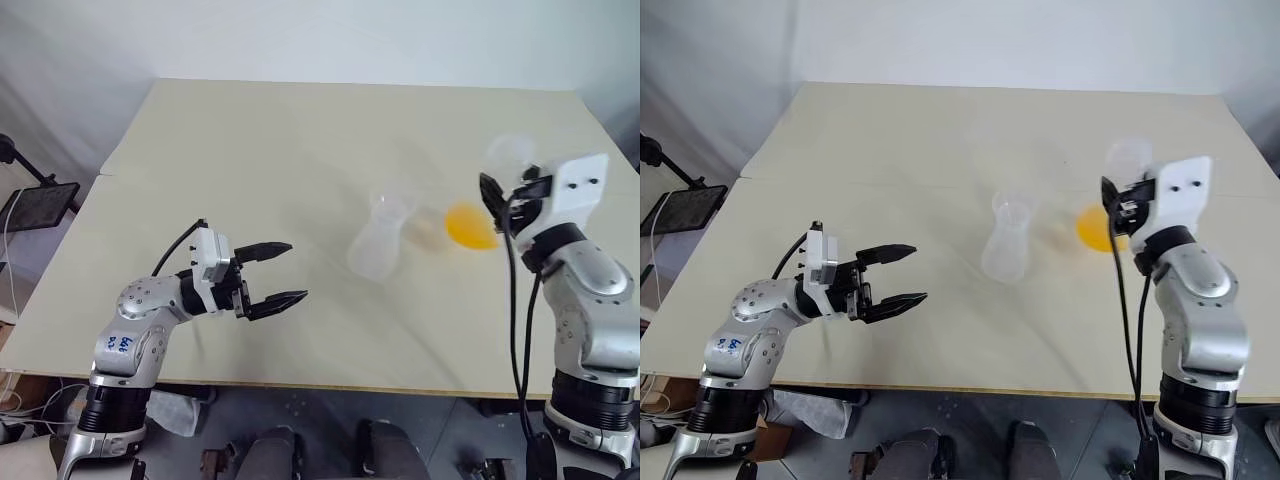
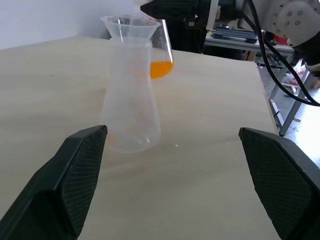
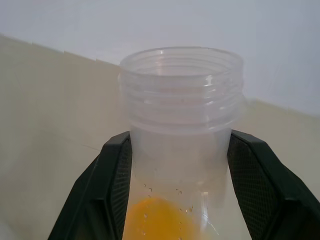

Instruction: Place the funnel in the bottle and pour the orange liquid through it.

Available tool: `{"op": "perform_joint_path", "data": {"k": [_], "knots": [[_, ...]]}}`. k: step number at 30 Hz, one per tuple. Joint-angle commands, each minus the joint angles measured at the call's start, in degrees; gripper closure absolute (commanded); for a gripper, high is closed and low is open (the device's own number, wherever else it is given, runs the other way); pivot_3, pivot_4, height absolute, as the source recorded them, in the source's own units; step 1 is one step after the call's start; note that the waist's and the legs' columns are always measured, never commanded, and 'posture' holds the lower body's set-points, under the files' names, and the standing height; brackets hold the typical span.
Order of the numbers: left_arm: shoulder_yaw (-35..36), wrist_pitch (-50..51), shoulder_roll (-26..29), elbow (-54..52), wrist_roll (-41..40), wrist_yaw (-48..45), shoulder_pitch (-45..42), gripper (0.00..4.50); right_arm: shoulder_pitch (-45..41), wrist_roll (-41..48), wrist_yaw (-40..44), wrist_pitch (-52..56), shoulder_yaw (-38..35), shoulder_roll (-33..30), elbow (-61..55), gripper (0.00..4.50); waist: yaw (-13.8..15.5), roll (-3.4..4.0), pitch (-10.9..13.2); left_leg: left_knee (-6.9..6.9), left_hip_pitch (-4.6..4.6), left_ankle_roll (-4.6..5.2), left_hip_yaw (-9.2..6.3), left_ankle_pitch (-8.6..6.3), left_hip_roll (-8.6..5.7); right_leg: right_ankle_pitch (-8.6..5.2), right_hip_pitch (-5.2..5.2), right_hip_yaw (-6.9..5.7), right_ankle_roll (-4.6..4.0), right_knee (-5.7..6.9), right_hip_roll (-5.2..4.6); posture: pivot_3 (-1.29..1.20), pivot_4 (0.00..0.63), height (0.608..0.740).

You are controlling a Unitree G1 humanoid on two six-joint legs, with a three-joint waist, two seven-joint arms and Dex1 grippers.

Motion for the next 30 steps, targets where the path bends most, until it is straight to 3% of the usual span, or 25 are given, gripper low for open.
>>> {"op": "perform_joint_path", "data": {"k": [1,15,21,30], "knots": [[-0.04,-0.74,0.45,-1.47,-0.97,-0.63,-1.28,0.00,0.89,4.52,-1.18,-1.07,-7.70,0.02,2.82,1.93,-0.02,0.00,0.00,-0.01,0.00,0.00,0.02,0.00,-0.01,0.00,0.00,0.01,0.00,-0.01,0.00,0.00,0.150,0.740],[-0.25,-0.17,0.68,-2.10,-1.22,-0.57,-1.50,0.00,5.14,8.76,0.77,-7.06,-7.24,0.66,9.34,1.93,-0.35,0.04,0.02,-0.05,0.10,-0.01,0.15,0.01,0.07,0.00,-0.01,0.17,0.00,0.02,0.00,0.00,0.150,0.740],[-0.20,0.11,0.71,-2.36,-1.38,-0.40,-1.27,0.00,4.13,11.25,0.29,-5.91,-7.19,-0.44,8.39,0.06,-0.31,0.07,0.03,-0.06,0.10,-0.01,0.15,0.01,0.10,0.00,-0.02,0.20,0.00,0.02,-0.04,0.00,0.150,0.740],[-0.34,0.17,0.67,-2.20,-1.33,-0.43,-1.62,0.00,1.48,11.27,-1.33,-6.12,-6.25,-1.31,9.23,0.02,-0.25,0.07,0.04,-0.05,0.08,-0.01,0.13,0.01,0.07,0.00,-0.02,0.20,0.00,-0.01,-0.09,0.00,0.150,0.740]]}}
